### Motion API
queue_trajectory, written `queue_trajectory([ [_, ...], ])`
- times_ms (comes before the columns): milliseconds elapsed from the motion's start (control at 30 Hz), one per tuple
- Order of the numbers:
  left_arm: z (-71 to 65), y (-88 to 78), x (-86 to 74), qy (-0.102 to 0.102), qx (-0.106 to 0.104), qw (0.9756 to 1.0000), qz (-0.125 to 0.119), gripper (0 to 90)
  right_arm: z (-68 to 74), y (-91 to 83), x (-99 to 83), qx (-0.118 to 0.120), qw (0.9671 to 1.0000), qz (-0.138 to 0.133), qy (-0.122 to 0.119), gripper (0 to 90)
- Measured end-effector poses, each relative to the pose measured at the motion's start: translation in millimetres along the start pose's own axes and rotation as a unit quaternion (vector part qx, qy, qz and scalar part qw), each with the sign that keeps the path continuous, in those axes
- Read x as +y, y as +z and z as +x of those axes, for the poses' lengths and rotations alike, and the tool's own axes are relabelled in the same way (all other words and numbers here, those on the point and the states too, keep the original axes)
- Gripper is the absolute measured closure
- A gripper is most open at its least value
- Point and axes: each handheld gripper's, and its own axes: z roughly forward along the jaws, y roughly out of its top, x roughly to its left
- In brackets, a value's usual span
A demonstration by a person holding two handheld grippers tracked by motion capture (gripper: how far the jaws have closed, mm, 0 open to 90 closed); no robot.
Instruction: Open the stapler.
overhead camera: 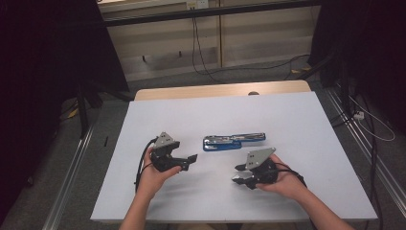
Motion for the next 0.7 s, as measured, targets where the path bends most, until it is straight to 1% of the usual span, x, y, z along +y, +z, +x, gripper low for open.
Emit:
queue_trajectory([
  [33, 0.3, 0.0, -0.1, 0.000, 0.000, 1.0000, 0.000, 11.5, -0.1, 2.0, 0.8, 0.003, 1.0000, 0.004, -0.005, 54.9],
  [100, 1.0, -0.7, -0.4, -0.001, 0.003, 1.0000, 0.000, 11.5, -0.4, 3.0, 2.1, 0.018, 0.9998, 0.003, -0.004, 62.2],
  [133, 1.7, -1.2, -0.5, 0.002, 0.004, 1.0000, 0.000, 11.5, -0.5, 3.0, 2.1, 0.021, 0.9998, 0.004, -0.005, 64.6],
  [233, 1.8, -1.5, -0.5, 0.000, 0.004, 1.0000, 0.000, 11.5, -0.6, 2.8, 1.6, 0.035, 0.9994, 0.004, 0.006, 73.8],
  [333, 1.3, -1.6, -0.2, 0.001, 0.004, 1.0000, 0.000, 11.5, 0.2, 1.5, 1.0, 0.037, 0.9992, 0.008, 0.014, 78.5],
  [500, 1.1, -1.6, 0.7, 0.003, 0.003, 1.0000, -0.001, 11.5, 0.0, 1.0, 0.1, 0.038, 0.9990, 0.007, 0.021, 78.7],
  [600, 1.4, -2.0, 0.6, 0.004, 0.003, 1.0000, 0.000, 11.5, -1.4, 1.9, 0.7, 0.041, 0.9988, 0.007, 0.027, 75.9],
  [700, 1.7, -3.0, 0.5, 0.003, 0.004, 1.0000, -0.001, 11.5, -2.0, 3.4, 3.1, 0.042, 0.9986, 0.012, 0.029, 75.4],
])
